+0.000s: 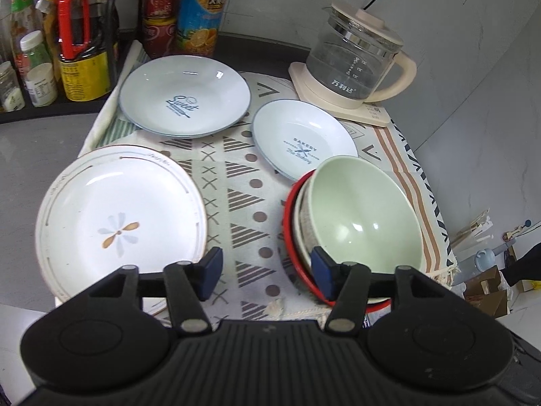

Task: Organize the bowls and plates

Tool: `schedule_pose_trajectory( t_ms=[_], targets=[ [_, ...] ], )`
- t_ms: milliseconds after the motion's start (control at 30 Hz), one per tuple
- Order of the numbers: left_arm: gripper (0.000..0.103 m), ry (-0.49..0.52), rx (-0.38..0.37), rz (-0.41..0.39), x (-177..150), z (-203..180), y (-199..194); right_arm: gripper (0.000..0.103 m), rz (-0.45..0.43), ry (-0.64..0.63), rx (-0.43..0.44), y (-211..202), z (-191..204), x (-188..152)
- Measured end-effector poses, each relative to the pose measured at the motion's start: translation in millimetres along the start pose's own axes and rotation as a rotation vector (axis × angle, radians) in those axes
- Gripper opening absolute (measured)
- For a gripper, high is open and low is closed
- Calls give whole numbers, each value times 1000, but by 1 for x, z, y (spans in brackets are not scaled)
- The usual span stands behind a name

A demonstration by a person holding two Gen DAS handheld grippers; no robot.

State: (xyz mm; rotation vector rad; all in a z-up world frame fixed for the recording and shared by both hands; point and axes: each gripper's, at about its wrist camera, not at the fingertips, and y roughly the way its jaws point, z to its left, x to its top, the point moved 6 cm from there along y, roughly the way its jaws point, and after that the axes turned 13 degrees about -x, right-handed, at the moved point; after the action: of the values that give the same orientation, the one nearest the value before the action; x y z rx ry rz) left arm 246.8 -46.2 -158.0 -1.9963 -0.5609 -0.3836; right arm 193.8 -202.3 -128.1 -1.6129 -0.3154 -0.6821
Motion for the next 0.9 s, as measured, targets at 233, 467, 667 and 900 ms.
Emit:
schedule_pose_trajectory(
  t_ms=[233, 467, 667, 900],
  targets=[
    [78, -18, 45, -31, -4, 31, -25, 81, -25, -37, 28, -14, 27, -1],
    [85, -37, 96, -44, -7, 69, -50, 103, -36, -60, 94, -23, 59, -3],
    [86, -69, 133, -63, -11, 98, -67, 103, -25, -89, 107, -24, 84, -8],
    [86, -109, 156, -79, -12, 120, -82, 103, -22, -130, 133, -27, 112, -12]
  ],
)
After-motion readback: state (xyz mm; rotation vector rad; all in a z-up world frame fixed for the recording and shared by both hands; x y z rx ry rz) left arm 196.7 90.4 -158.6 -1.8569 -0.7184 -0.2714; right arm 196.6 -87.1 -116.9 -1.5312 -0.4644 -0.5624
